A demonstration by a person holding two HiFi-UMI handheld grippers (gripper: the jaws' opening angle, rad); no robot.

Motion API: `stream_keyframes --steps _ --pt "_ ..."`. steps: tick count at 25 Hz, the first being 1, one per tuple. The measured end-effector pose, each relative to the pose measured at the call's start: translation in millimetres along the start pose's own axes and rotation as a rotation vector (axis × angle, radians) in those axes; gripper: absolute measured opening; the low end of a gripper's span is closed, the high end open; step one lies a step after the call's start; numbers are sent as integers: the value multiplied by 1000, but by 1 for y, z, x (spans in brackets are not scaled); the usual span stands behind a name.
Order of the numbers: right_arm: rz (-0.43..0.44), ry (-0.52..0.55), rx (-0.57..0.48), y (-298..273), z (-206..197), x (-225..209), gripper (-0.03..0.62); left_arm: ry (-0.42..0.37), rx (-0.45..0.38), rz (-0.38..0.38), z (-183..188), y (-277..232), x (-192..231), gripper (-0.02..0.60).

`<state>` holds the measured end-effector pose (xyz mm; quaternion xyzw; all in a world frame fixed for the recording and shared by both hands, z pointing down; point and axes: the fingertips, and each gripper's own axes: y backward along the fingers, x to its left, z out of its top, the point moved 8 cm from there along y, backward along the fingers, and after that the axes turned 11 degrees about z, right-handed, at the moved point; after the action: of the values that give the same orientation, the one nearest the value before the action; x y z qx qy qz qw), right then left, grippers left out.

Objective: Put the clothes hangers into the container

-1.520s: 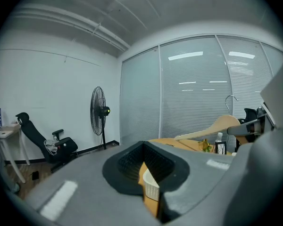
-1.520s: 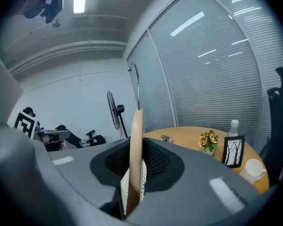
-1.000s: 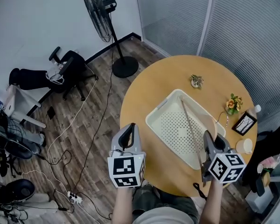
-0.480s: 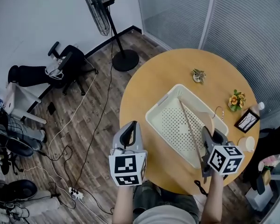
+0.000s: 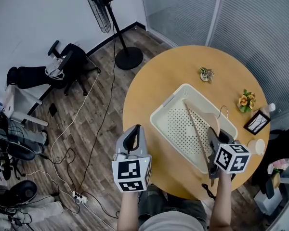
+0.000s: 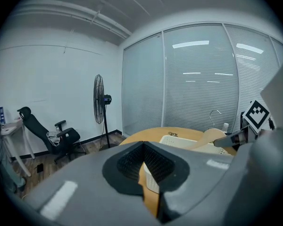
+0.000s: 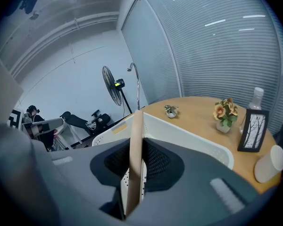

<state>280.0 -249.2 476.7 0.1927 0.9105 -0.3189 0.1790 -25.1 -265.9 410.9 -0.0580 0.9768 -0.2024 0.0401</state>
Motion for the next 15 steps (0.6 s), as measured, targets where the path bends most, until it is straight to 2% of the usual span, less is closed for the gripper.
stream_keyframes --steps 15 --pt "24 -104 5 -17 -13 -10 83 10 27 3 -9 -5 -2 0"
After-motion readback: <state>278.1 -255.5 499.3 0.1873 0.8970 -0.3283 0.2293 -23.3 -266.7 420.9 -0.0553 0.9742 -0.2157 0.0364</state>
